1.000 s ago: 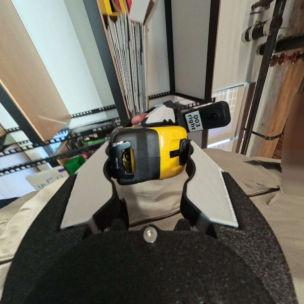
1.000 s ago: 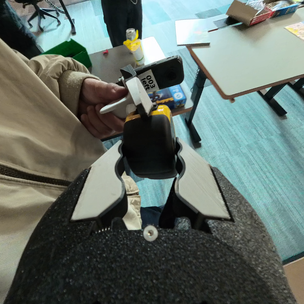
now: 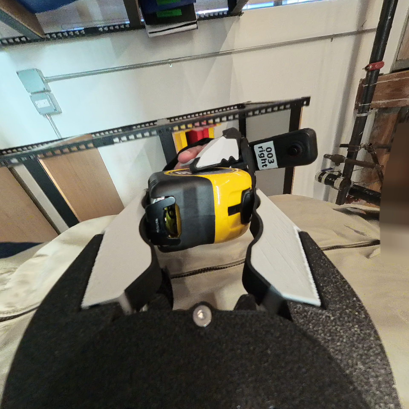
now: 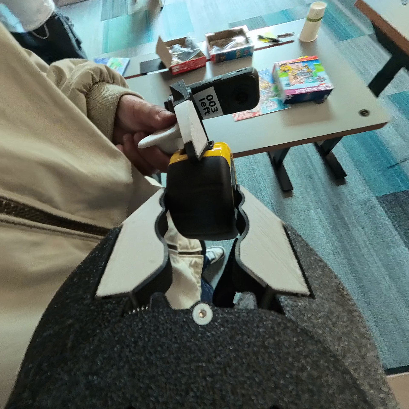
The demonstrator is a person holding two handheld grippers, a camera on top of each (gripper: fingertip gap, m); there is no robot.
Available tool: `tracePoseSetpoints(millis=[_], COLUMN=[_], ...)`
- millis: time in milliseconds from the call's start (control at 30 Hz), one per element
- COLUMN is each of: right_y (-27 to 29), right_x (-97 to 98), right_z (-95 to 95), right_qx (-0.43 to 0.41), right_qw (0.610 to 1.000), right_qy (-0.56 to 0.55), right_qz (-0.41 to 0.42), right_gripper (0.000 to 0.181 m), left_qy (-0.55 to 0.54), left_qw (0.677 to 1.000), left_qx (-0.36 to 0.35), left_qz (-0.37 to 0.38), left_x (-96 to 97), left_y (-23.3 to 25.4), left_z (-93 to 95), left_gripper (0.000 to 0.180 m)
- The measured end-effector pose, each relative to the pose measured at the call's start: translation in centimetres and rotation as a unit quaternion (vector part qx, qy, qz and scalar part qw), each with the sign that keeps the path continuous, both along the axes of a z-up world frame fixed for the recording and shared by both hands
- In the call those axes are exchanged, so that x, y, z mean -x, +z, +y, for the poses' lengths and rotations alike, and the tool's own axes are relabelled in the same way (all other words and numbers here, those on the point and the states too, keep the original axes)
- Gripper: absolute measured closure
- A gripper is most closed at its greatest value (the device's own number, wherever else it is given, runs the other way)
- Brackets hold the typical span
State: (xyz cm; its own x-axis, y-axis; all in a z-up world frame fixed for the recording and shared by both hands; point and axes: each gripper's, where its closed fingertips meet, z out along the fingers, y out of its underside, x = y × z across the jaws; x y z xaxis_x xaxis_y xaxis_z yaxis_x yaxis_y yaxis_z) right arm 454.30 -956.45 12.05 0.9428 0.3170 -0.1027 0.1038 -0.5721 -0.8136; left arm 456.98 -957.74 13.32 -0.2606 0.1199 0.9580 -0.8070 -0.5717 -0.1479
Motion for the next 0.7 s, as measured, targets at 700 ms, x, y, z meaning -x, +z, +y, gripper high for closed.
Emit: tracePoseSetpoints(millis=[700], right_y=[-0.9], right_x=[-58.8], right_z=[30.4], right_qx=[-0.016], right_qw=[0.995], right_qy=[0.086], right_qz=[0.04], right_gripper=[0.121], left_qy=[0.097], left_qw=[0.994], left_qx=[-0.007], left_qz=[0.042], left_x=[-59.1], left_y=[-1.2], left_z=[30.7], left_gripper=[0.091])
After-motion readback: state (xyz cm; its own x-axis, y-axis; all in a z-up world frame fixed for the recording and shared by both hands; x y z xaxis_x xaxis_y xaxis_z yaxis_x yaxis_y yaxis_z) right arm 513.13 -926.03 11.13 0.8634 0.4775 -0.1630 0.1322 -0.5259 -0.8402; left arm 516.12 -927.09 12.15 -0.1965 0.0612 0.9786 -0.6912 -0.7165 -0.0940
